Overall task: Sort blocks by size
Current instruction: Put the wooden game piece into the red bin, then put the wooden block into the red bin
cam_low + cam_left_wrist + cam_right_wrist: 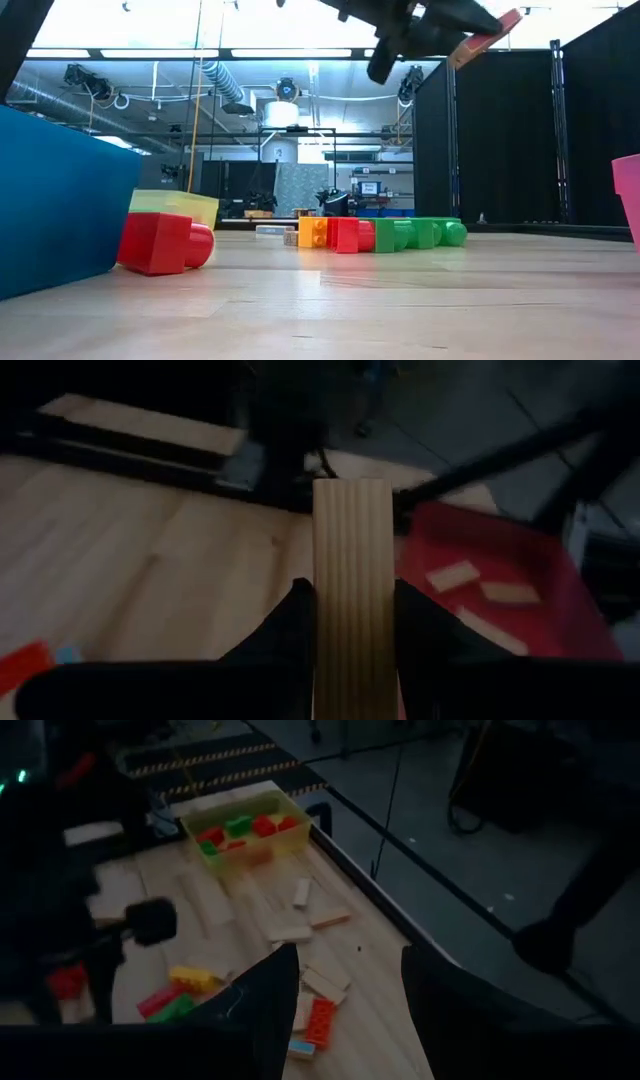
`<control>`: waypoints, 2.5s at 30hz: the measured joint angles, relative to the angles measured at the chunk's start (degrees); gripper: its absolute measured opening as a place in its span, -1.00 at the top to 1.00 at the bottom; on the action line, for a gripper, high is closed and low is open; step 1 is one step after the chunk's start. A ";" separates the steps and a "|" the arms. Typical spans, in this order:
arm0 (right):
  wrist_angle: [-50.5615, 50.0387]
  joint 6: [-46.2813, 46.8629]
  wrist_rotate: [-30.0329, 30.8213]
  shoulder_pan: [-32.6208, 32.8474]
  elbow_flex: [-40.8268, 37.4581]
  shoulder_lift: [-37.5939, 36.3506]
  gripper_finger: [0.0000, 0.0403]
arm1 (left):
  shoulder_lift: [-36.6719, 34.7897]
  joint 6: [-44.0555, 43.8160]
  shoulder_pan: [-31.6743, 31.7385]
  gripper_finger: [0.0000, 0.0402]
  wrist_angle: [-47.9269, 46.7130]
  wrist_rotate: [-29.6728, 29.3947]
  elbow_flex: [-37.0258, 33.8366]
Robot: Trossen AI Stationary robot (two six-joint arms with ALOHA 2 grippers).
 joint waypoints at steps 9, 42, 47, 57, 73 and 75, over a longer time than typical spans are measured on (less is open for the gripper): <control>-0.22 5.54 -0.37 0.02 -0.02 0.31 0.05 | 4.85 2.58 -5.93 0.57 9.18 1.72 -0.01; -1.40 8.85 -2.48 0.09 -0.04 0.87 0.05 | 28.13 10.70 -7.31 -0.46 -17.06 14.54 41.17; -1.59 8.84 -3.51 0.09 -0.04 0.87 0.05 | 21.98 6.95 -4.07 -0.42 -28.65 3.76 42.69; -8.87 6.94 -3.99 0.13 -0.07 0.69 0.05 | 6.04 6.35 12.14 -0.30 -50.05 -13.28 36.46; -10.47 -2.19 -3.99 0.12 -0.07 0.65 0.05 | 4.62 4.65 29.64 -0.29 -55.26 -0.76 21.31; -10.45 -2.21 -3.99 0.13 -0.07 0.65 0.05 | 4.52 8.76 30.28 -0.29 -55.25 2.42 21.32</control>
